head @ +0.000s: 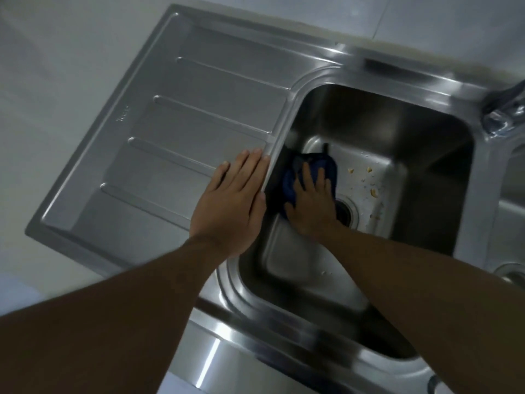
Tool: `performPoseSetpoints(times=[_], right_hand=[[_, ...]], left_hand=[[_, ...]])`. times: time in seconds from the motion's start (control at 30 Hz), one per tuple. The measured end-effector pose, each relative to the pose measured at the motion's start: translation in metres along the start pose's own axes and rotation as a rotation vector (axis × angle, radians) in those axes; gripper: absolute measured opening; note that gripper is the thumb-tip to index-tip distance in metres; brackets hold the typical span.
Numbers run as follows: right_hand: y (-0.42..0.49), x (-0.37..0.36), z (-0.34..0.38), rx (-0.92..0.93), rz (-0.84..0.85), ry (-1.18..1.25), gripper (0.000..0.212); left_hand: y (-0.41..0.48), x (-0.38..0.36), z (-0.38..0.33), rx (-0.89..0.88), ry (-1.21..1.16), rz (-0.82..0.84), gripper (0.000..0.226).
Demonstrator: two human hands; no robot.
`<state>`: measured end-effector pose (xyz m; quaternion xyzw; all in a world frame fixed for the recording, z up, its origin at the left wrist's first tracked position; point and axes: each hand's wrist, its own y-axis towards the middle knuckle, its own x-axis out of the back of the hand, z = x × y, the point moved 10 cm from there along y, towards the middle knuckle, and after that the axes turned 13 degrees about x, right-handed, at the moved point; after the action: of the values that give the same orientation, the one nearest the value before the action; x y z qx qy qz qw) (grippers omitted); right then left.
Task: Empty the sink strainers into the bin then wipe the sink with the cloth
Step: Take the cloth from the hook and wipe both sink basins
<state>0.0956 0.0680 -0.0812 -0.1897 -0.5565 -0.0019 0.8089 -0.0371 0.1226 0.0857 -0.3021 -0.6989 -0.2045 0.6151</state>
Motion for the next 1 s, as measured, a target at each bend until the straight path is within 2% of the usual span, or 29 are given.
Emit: performPoseSetpoints(times=[0.1,0.2,0.33,0.47,0.6,0.67,0.7,0.8,0.87,0.93,1.0], right_hand=[[-0.004,0.006,-0.013,0.196,0.069,-0.096,0.073],[0.017,0.03,-0.054,0.168,0.06,-0.136,0.071],[-0.004,0.045,-0.103,-0.097,-0.001,-0.13,0.073],[-0.065,0.041,-0.14,-0.538,-0.168,0.072,0.078],[-0.061,0.038,-0.138,-0.637,-0.25,0.162,0.079],[-0.039,0.032,-0.124,-0.591,-0.202,0.195,0.078],[-0.025,0.028,-0.111,-0.494,-0.158,0.173,0.076],[-0.003,0.018,-0.059,-0.01,-0.026,0.022,0.072],[-0.006,0.02,-0.05,0.154,0.013,-0.069,0.07],[-0.01,0.031,-0.07,0.108,0.019,-0.142,0.071],[-0.019,0.047,-0.103,-0.064,0.021,-0.179,0.072]], left_hand=[[0.001,-0.002,0.001,0.002,0.014,-0.003,0.058],[0.001,-0.003,0.003,-0.002,0.022,-0.003,0.058],[0.001,-0.005,0.002,-0.011,0.037,0.009,0.058],[0.003,-0.006,0.003,-0.005,0.034,0.016,0.058],[0.003,-0.006,0.002,-0.007,0.028,0.011,0.058],[0.003,-0.005,0.002,-0.009,0.025,0.004,0.058],[0.003,-0.005,0.003,-0.01,0.027,0.003,0.058],[0.003,-0.006,0.004,-0.012,0.028,0.008,0.058],[0.003,-0.006,0.004,-0.012,0.024,0.007,0.059],[0.003,-0.006,0.003,-0.014,0.025,0.009,0.059],[0.003,-0.006,0.003,-0.015,0.027,0.009,0.059]])
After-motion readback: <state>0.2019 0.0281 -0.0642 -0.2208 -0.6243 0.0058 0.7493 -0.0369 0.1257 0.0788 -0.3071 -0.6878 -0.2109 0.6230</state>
